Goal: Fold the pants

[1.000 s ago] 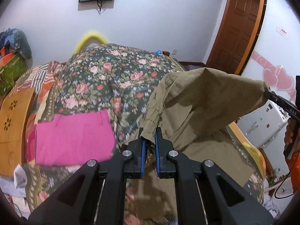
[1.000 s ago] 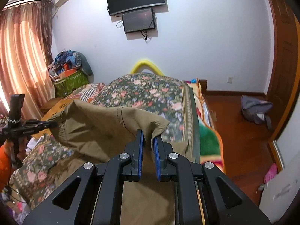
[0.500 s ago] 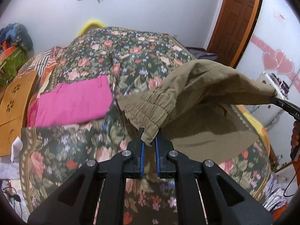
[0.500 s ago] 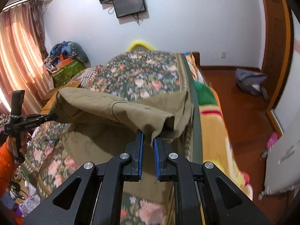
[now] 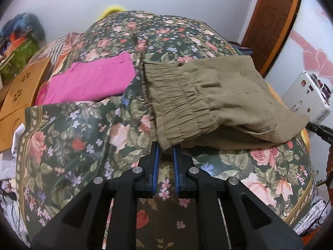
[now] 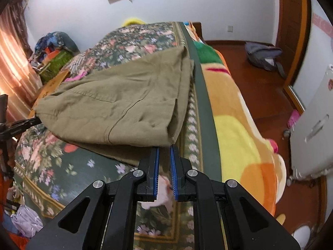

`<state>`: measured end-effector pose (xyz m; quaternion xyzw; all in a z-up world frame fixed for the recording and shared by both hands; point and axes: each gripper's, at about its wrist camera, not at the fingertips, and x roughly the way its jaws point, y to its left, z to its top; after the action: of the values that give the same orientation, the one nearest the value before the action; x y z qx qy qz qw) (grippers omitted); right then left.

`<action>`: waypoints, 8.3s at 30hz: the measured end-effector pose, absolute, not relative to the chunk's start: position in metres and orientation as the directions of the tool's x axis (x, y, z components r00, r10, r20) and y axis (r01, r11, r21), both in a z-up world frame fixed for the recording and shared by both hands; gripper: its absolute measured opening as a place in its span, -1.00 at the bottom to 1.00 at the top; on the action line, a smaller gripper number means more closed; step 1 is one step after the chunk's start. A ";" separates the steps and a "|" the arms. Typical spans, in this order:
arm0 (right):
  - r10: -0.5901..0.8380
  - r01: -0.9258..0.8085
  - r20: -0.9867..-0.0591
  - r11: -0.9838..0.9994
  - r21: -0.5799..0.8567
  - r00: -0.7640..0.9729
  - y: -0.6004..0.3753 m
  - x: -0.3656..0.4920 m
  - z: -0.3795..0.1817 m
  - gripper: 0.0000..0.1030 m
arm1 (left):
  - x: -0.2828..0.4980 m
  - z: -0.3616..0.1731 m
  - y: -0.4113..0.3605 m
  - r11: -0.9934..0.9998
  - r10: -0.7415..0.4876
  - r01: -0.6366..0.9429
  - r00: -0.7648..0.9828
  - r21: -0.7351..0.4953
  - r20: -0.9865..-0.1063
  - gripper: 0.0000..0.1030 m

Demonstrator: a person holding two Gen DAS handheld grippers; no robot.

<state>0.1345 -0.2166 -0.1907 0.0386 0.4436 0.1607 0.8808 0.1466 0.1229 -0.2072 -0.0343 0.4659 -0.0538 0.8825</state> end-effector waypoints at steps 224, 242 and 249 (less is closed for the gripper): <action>0.596 -0.659 -0.753 0.689 0.303 0.277 -0.035 0.127 -0.168 -0.10 | 0.101 -0.094 0.035 0.993 0.046 0.027 0.818 0.117 -0.573 -0.38; 0.538 -0.527 -0.756 0.793 0.305 0.372 -0.108 0.127 -0.194 -0.01 | 0.132 -0.096 -0.035 0.976 -0.050 0.167 0.799 0.142 -0.600 -0.38; 0.584 -0.513 -0.729 0.775 0.369 0.357 -0.124 0.126 -0.195 -0.02 | 0.147 -0.111 -0.058 0.968 -0.146 0.246 0.729 0.057 -0.668 -0.41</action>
<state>0.1256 -0.1235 -0.1947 0.0388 0.4584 0.3333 0.8229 0.1467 -0.0578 -0.1110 0.0707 0.3523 -0.1058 0.9272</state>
